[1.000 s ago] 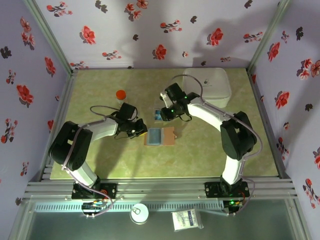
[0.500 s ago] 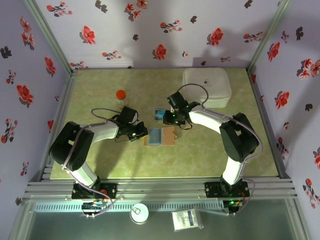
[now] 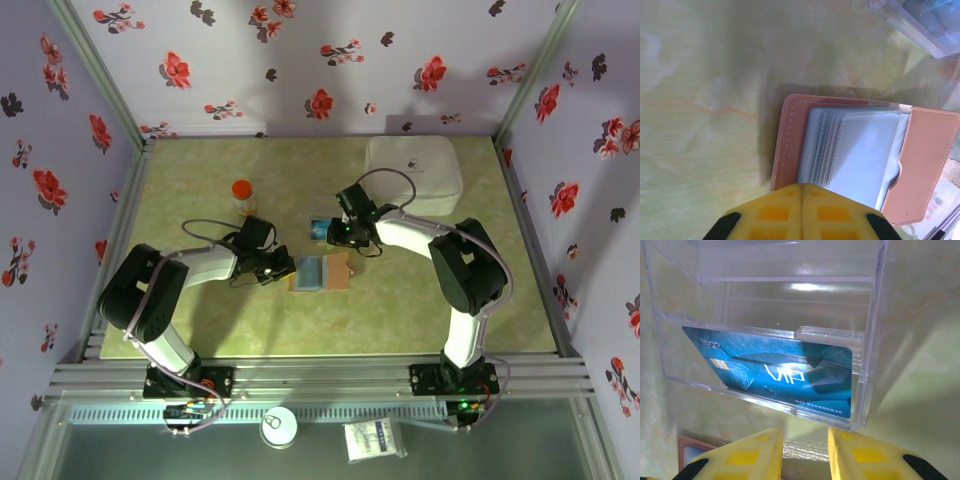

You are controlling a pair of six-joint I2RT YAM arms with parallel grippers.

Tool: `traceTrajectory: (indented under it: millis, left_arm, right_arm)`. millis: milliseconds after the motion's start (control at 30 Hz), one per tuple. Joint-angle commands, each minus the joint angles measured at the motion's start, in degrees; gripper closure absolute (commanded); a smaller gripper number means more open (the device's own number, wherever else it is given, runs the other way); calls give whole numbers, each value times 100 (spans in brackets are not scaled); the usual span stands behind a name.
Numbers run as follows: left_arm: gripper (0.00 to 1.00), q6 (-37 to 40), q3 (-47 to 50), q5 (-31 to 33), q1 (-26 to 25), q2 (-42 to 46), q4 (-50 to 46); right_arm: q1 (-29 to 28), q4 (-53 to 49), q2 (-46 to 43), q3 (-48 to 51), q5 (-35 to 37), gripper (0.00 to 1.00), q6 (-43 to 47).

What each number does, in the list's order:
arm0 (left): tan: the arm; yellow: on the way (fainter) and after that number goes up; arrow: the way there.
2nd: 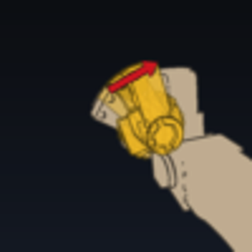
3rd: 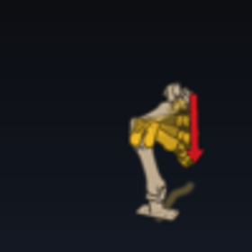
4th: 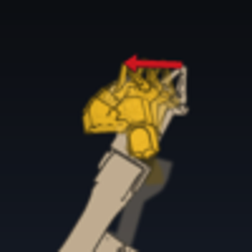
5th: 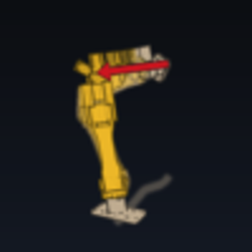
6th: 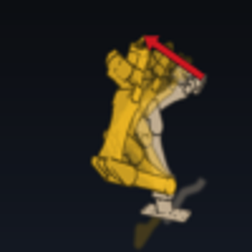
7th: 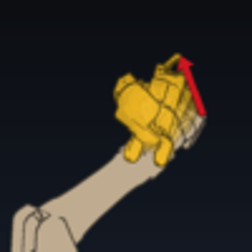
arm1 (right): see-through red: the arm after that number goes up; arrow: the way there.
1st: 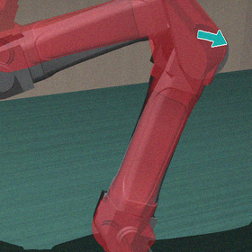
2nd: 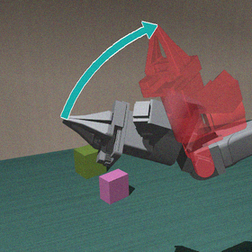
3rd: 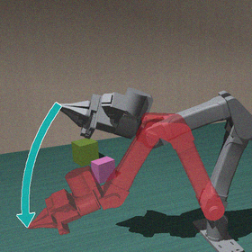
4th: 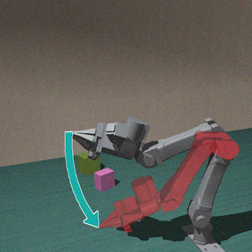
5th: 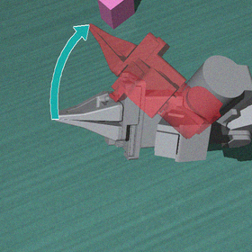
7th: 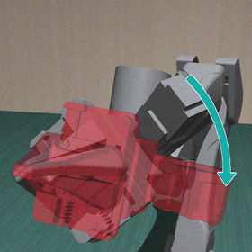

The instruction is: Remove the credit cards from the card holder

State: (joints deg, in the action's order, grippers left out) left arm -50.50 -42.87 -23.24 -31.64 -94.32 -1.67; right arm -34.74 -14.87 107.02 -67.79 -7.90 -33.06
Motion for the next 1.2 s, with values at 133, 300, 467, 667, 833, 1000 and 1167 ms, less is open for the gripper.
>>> traceTrajectory:
  millis: [133, 300, 467, 667, 833, 1000, 1167]
  left_arm:
    - [94, -57, 142, 146, -47, 210, -69]
    - [94, -68, 179, 204, -57, 368, -141]
    - [96, -41, 96, 278, -88, 311, -315]
    - [98, -1, -18, 259, -166, 88, -373]
    - [99, 4, -37, 405, -202, 19, -542]
    - [100, 5, -28, 403, -222, -55, -536]
    - [100, 26, -44, 400, -221, -51, -518]
  right_arm:
    - [46, -49, 63, -138, 92, 70, 99]
    - [-38, -150, -291, -18, -99, 70, -14]
    - [-268, -520, -617, 27, -203, 69, -102]
    - [-578, -653, -1083, 296, -357, 67, -535]
    - [-942, -624, -1315, 515, -317, 62, -1062]
    - [-1255, -324, -1164, 713, -497, 59, -1462]
    - [-1429, 109, -892, 784, -789, 58, -1698]
